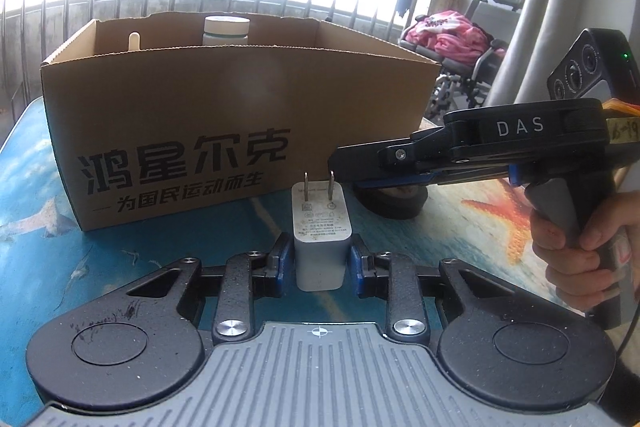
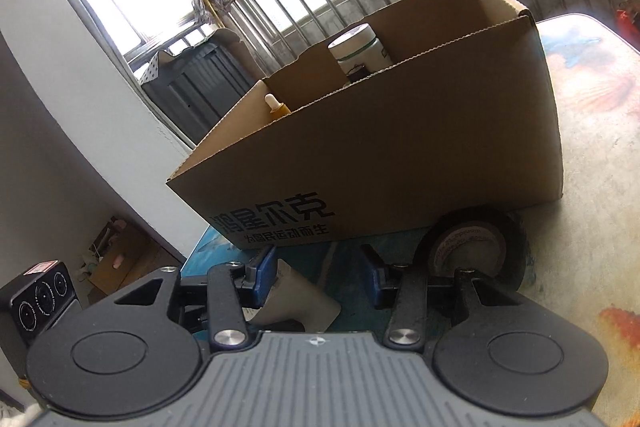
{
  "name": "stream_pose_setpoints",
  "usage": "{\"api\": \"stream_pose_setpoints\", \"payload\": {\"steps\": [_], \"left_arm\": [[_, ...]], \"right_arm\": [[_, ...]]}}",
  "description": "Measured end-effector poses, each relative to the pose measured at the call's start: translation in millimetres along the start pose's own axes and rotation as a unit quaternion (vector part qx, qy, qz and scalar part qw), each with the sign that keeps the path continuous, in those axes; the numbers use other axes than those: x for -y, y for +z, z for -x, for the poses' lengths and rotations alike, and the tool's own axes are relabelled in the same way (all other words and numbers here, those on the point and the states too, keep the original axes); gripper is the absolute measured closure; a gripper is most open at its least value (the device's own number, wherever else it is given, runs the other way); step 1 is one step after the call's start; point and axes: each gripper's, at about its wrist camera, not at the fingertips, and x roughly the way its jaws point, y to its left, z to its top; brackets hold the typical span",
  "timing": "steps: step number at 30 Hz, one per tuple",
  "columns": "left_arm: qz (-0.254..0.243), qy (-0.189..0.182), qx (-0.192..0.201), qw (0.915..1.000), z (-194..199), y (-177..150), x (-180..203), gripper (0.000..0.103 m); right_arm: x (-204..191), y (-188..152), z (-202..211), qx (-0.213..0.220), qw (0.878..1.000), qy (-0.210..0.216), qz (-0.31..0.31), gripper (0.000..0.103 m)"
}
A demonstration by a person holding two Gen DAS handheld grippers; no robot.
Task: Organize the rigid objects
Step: 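Lift the white charger and carry it into the box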
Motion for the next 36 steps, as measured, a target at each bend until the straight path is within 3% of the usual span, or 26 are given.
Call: {"api": "stream_pose_setpoints", "payload": {"steps": [4, 7, 12, 18, 23, 30, 36], "left_arm": [[-0.009, 0.002, -0.006, 0.9999, -0.8, 2.2, 1.8, 0.076], [-0.024, -0.001, -0.003, 0.9997, -1.0, 5.8, 6.2, 0.076], [-0.038, 0.001, -0.004, 0.9993, -0.5, 10.0, 10.6, 0.077], [-0.047, -0.003, -0.011, 0.9988, 2.0, 10.2, 11.5, 0.077], [-0.048, -0.012, 0.011, 0.9987, 19.4, 18.6, 15.3, 0.077], [-0.069, -0.025, 0.041, 0.9964, 50.0, 77.8, 20.1, 0.077], [-0.119, -0.020, 0.014, 0.9926, 18.1, 152.8, 1.3, 0.077]], "right_arm": [[-12.5, -1.1, 3.3, 0.016, 0.999, 0.008, 0.031, 0.056], [-20.6, -1.7, -1.5, 0.004, 0.999, 0.028, 0.046, 0.056], [-35.1, -7.1, -13.1, -0.017, 0.996, -0.004, 0.089, 0.053], [-35.0, -9.7, -8.9, -0.022, 0.996, -0.003, 0.086, 0.053], [-43.3, -8.3, 2.3, -0.011, 0.996, 0.001, 0.093, 0.053], [-83.5, 20.3, 42.0, 0.052, 0.990, -0.002, 0.128, 0.053], [-93.8, 94.3, 30.6, 0.057, 0.983, -0.023, 0.171, 0.054]]}}
